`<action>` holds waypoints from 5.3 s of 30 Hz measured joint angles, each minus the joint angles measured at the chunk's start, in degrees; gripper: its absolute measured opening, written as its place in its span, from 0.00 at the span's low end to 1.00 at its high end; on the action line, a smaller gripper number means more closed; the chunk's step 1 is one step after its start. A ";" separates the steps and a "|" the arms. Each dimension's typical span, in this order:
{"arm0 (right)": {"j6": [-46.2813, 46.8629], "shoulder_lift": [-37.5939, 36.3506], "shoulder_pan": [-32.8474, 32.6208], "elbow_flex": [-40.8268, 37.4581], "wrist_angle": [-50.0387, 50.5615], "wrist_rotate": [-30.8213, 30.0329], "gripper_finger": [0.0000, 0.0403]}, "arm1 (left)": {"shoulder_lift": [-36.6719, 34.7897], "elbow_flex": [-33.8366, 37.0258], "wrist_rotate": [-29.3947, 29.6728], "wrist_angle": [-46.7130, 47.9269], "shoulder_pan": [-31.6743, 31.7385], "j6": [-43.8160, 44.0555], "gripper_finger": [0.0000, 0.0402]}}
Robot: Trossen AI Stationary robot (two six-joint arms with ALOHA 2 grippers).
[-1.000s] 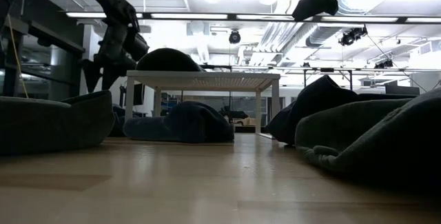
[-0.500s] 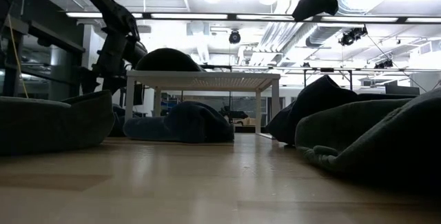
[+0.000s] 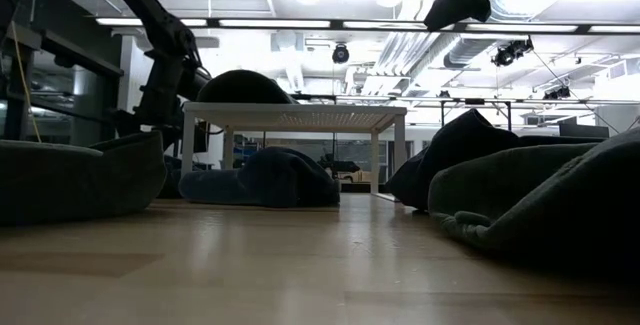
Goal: Pick & Place hat
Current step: Put the left blue cap on the shelf
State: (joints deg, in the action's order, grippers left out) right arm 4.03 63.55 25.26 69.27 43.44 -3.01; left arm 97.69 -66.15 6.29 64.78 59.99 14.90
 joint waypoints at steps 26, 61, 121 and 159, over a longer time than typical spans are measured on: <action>0.01 0.00 -0.01 0.00 0.02 0.00 0.28 | 0.00 1.90 -4.96 1.85 -0.04 -4.76 0.03; 0.02 0.02 0.00 -0.01 -1.31 -0.87 0.28 | -7.17 -30.52 10.82 25.33 -3.96 4.51 0.02; -74.96 0.74 -0.28 0.01 -33.04 -0.28 0.28 | -14.14 -52.87 -35.04 2.93 -20.28 -6.88 0.03; -100.10 8.90 -22.33 0.01 -43.49 -0.51 0.28 | -14.12 -46.26 -55.45 22.34 -24.50 -9.90 0.03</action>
State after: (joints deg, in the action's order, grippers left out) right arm -96.06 72.44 2.93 69.28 -0.05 -3.52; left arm 83.57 -112.41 -49.16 87.12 35.49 4.99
